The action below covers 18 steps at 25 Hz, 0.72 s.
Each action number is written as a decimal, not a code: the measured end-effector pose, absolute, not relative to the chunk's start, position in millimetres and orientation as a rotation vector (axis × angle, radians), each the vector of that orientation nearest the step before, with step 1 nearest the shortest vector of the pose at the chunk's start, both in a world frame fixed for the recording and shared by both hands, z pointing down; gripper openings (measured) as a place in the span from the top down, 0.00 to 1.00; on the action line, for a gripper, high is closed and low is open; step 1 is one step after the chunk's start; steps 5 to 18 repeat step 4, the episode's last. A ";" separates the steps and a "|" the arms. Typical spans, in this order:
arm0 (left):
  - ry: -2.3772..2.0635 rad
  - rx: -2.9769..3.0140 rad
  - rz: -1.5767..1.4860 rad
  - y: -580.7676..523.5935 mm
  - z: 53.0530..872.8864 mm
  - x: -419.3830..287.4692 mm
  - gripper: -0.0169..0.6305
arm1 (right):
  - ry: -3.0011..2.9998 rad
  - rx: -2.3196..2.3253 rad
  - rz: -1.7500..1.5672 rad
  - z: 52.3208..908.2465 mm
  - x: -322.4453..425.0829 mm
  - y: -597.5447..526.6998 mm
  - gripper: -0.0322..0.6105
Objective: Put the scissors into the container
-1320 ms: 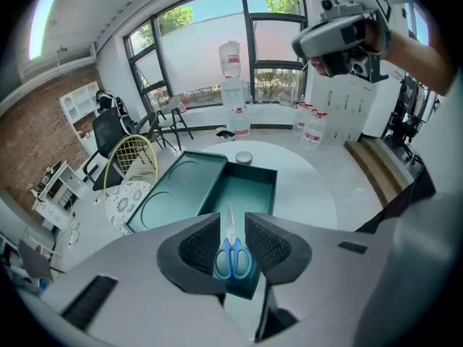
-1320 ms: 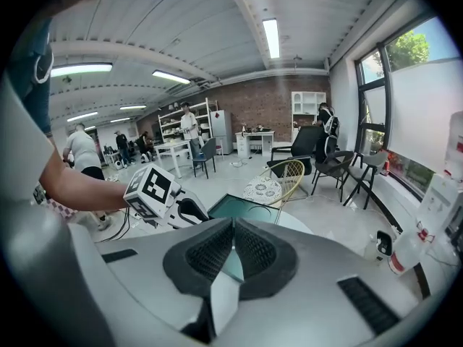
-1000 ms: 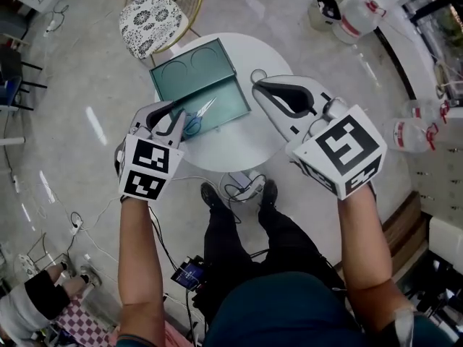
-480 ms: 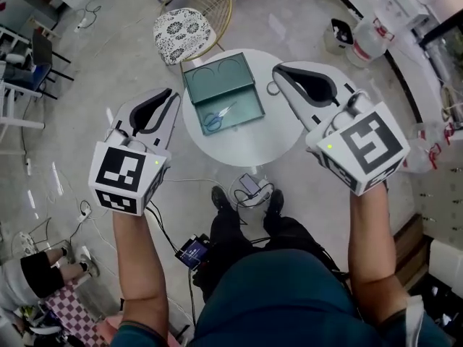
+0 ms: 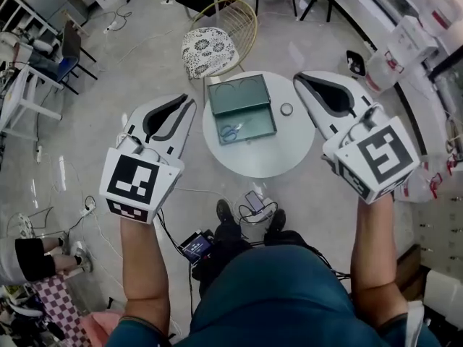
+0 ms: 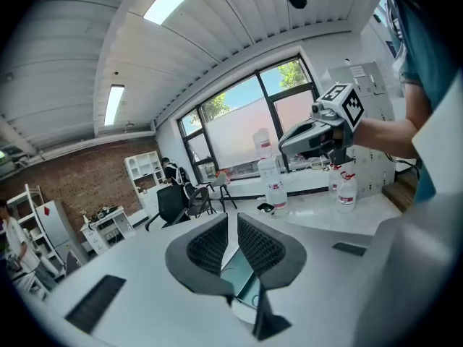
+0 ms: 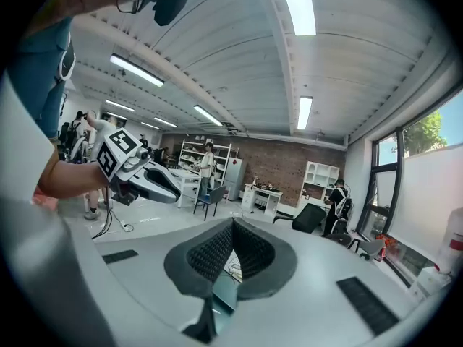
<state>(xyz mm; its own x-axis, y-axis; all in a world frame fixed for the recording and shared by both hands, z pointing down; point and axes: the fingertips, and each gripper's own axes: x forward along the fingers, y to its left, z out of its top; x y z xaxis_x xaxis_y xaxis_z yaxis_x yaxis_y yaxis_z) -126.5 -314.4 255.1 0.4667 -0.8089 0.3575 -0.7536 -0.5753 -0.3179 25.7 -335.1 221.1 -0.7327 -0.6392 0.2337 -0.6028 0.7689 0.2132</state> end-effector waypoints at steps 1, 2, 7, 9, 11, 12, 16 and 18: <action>1.383 -2.589 -0.723 -309.3 250.0 -125.3 0.89 | -2.673 0.959 -0.183 216.3 25.6 -330.4 0.89; 1.380 -2.589 -0.720 -303.9 245.4 -124.1 0.89 | -2.673 0.958 -0.186 212.0 25.5 -325.4 0.89; 1.373 -2.592 -0.715 -292.8 236.9 -121.7 0.89 | -2.671 0.956 -0.190 204.1 25.4 -315.0 0.89; 1.373 -2.592 -0.715 -292.8 236.9 -121.7 0.89 | -2.671 0.956 -0.190 204.1 25.4 -315.0 0.89; 1.373 -2.592 -0.715 -292.8 236.9 -121.7 0.89 | -2.671 0.956 -0.190 204.1 25.4 -315.0 0.89; 1.373 -2.592 -0.715 -292.8 236.9 -121.7 0.89 | -2.671 0.956 -0.190 204.1 25.4 -315.0 0.89; 1.373 -2.592 -0.715 -292.8 236.9 -121.7 0.89 | -2.671 0.956 -0.190 204.1 25.4 -315.0 0.89; 1.373 -2.592 -0.715 -292.8 236.9 -121.7 0.89 | -2.671 0.956 -0.190 204.1 25.4 -315.0 0.89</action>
